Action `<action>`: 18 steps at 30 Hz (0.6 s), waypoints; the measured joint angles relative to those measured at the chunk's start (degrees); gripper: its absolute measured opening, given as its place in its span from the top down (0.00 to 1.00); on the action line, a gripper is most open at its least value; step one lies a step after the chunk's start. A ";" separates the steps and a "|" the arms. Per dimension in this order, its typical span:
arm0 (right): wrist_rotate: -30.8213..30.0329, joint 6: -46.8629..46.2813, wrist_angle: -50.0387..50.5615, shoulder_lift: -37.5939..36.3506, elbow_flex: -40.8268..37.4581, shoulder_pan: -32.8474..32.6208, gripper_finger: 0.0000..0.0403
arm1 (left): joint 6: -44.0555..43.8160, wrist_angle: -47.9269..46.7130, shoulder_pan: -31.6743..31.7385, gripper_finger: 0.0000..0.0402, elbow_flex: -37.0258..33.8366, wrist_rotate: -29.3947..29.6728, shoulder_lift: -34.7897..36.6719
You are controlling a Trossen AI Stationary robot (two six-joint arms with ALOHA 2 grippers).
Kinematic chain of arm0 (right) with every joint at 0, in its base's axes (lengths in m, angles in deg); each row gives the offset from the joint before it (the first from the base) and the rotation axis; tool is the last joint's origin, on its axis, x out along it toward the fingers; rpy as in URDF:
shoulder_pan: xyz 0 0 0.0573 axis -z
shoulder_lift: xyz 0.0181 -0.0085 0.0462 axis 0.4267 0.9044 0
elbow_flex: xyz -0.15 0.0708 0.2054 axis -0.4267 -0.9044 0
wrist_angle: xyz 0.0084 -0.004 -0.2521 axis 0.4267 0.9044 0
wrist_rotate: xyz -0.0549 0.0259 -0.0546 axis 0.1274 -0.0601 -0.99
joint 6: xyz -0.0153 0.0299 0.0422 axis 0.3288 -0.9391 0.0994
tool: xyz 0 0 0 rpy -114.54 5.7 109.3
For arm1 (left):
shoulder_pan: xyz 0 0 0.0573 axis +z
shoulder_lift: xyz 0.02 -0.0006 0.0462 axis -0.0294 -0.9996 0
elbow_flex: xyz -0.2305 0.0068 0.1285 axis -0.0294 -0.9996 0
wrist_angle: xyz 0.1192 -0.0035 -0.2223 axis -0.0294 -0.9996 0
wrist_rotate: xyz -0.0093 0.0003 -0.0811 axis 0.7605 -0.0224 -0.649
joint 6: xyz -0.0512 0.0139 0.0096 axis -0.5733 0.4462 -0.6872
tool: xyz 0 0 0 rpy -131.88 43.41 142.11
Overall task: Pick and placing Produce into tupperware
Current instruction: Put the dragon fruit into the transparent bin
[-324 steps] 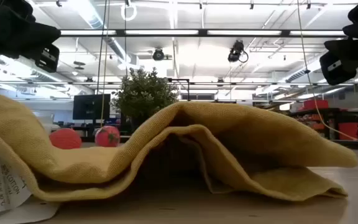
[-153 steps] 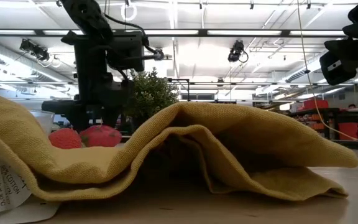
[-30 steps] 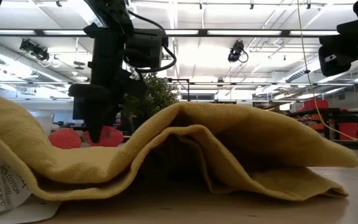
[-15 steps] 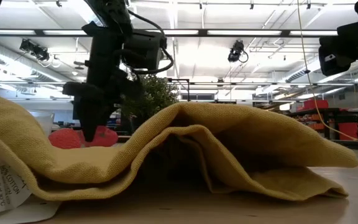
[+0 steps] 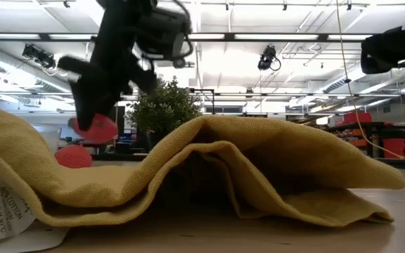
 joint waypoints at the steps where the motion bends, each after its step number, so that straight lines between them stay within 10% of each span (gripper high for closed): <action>1: -0.01 0.92 0.00 0.00 0.00 0.00 0.64 | -1.34 -1.67 -0.24 0.47 1.31 0.10 0.00; 8: -0.01 3.38 -0.04 -0.01 0.00 0.00 0.64 | -16.94 -16.38 -2.97 0.48 6.51 -0.34 0.11; 18: 0.03 2.17 -0.14 0.00 0.00 0.00 0.64 | -30.27 -13.44 -14.54 0.47 4.98 -16.67 1.35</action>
